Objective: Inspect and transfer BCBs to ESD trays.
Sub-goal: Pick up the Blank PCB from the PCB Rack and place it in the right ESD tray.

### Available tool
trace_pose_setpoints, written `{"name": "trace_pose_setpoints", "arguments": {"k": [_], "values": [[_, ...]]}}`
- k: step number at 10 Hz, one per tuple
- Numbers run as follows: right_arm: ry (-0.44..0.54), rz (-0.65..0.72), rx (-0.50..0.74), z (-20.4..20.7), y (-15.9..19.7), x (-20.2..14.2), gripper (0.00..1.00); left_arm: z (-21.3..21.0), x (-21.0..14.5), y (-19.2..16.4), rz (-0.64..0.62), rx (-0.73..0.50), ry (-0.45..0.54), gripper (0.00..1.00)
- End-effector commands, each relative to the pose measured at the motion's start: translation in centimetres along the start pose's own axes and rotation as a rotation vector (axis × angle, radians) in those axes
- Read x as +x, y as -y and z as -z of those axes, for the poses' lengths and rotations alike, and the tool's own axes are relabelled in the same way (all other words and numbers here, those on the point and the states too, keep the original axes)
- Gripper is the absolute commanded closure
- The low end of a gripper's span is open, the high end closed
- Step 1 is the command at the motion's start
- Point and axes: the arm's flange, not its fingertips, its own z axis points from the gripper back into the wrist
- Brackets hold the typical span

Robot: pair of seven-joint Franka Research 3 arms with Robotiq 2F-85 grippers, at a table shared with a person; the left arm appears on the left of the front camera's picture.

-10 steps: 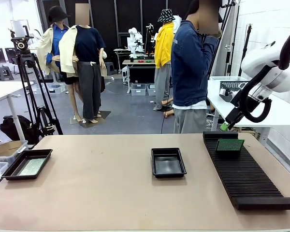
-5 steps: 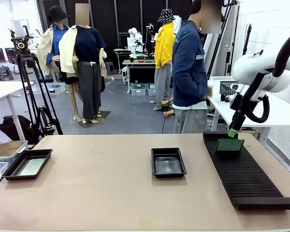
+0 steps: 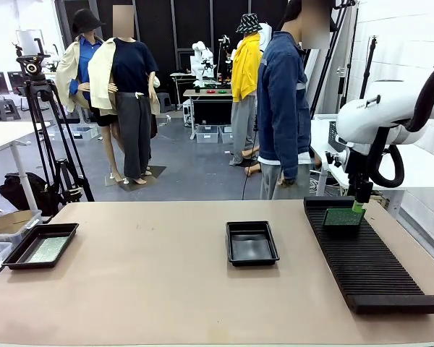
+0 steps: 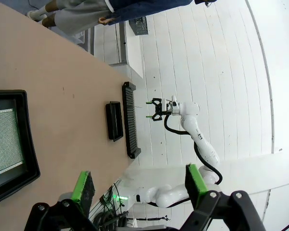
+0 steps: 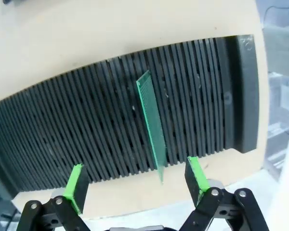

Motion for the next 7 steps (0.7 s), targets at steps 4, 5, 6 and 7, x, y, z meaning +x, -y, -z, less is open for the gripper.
{"name": "trace_pose_setpoints", "arguments": {"k": [4,5,6,7], "values": [[0.035,-0.141,-0.037,1.6,0.3,-0.4,0.00,0.2,-0.3,0.2,0.000,0.017,0.008,0.00],[0.045,-0.153,-0.020,1.8,0.7,-0.3,0.00,0.2,-0.3,0.2,0.000,0.017,0.008,0.00],[0.046,-0.157,-0.014,2.0,0.9,-0.3,0.00,0.2,-0.3,0.2,0.000,0.017,0.008,0.00],[0.049,-0.162,-0.004,2.3,1.0,-0.2,0.00,0.2,-0.3,0.2,0.000,0.017,0.008,0.00]]}}
